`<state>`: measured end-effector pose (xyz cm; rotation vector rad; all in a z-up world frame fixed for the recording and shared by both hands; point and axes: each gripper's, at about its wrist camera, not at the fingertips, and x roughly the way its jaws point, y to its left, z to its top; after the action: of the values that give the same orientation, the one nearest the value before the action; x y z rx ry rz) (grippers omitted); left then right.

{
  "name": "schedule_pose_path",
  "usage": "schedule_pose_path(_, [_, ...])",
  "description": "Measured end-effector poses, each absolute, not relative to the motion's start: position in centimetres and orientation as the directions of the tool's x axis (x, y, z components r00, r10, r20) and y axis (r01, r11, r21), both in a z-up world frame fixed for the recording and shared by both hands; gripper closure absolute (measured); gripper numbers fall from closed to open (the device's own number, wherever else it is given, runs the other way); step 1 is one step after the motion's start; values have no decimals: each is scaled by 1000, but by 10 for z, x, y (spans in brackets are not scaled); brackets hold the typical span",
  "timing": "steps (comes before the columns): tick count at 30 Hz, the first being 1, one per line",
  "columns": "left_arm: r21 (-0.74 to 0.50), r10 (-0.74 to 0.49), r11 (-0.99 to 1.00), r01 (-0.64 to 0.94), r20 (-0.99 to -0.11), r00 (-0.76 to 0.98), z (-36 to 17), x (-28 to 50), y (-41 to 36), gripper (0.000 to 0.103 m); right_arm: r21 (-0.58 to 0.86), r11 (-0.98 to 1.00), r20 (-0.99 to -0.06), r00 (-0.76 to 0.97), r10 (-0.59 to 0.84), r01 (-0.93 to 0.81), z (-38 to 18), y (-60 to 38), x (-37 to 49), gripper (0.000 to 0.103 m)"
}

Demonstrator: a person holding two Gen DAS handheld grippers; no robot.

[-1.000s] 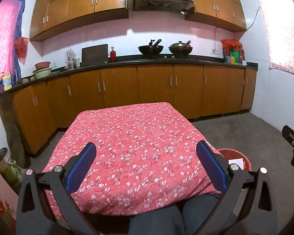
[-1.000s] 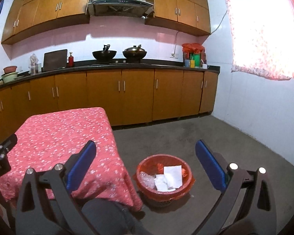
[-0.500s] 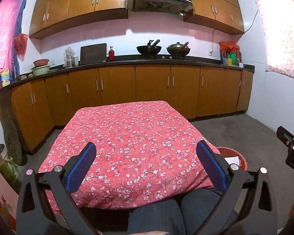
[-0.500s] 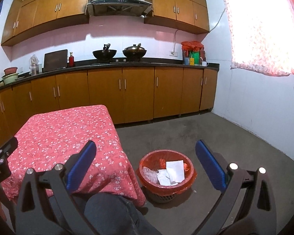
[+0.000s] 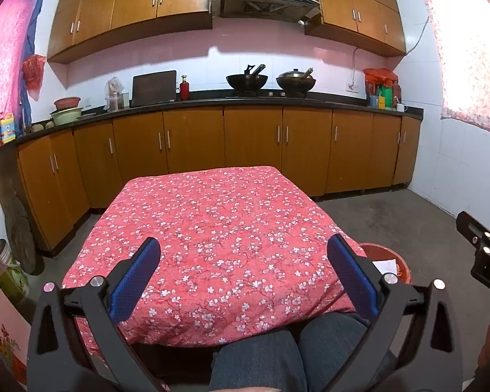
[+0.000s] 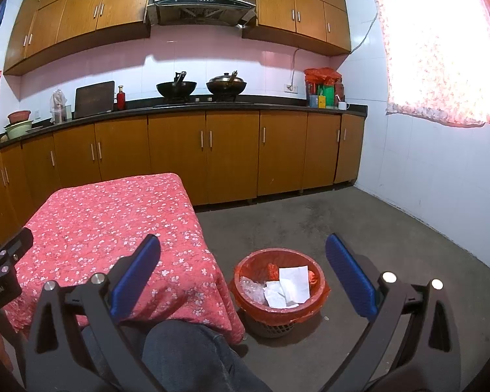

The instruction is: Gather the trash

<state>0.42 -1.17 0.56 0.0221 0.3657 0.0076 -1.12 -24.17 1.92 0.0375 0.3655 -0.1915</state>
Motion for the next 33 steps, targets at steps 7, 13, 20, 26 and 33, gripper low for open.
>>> schedule_pose_path(7, [15,10,1000,-5,-362,932,6,4,-11,2,5,981,-358,916,-179,194,20,-242,-11,4])
schedule_pose_path(13, [12,8,1000,-4,-364,931,6,4,-10,2,5,981,-358,916,-178,193,20,-242,-11,4])
schedule_pose_path(20, [11,7,1000,-4,-364,931,6,3,-10,2,5,981,-357,917,-178,193,20,-242,-11,4])
schedule_pose_path(26, [10,6,1000,-3,-365,931,6,3,-10,2,6,981,-358,917,-177,192,20,-242,-11,4])
schedule_pose_path(33, [10,7,1000,-3,-364,931,6,3,-10,2,8,982,-359,917,-174,190,21,-241,-11,4])
